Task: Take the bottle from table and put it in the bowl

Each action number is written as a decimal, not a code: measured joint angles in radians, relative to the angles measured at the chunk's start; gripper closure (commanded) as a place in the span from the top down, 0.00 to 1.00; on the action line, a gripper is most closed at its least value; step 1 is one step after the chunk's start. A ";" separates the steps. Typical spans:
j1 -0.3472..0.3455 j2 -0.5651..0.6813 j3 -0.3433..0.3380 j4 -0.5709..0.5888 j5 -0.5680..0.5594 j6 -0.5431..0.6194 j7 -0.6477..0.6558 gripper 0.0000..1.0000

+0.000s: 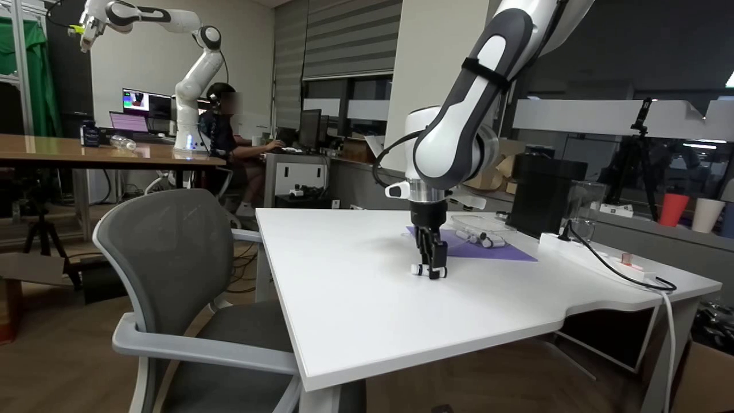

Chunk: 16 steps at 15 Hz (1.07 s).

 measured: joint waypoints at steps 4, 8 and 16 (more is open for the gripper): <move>0.004 -0.001 -0.002 0.012 0.000 0.001 0.011 0.07; 0.010 -0.036 -0.039 0.032 -0.016 0.027 0.056 0.07; -0.099 -0.271 -0.090 0.084 0.026 0.007 0.060 0.07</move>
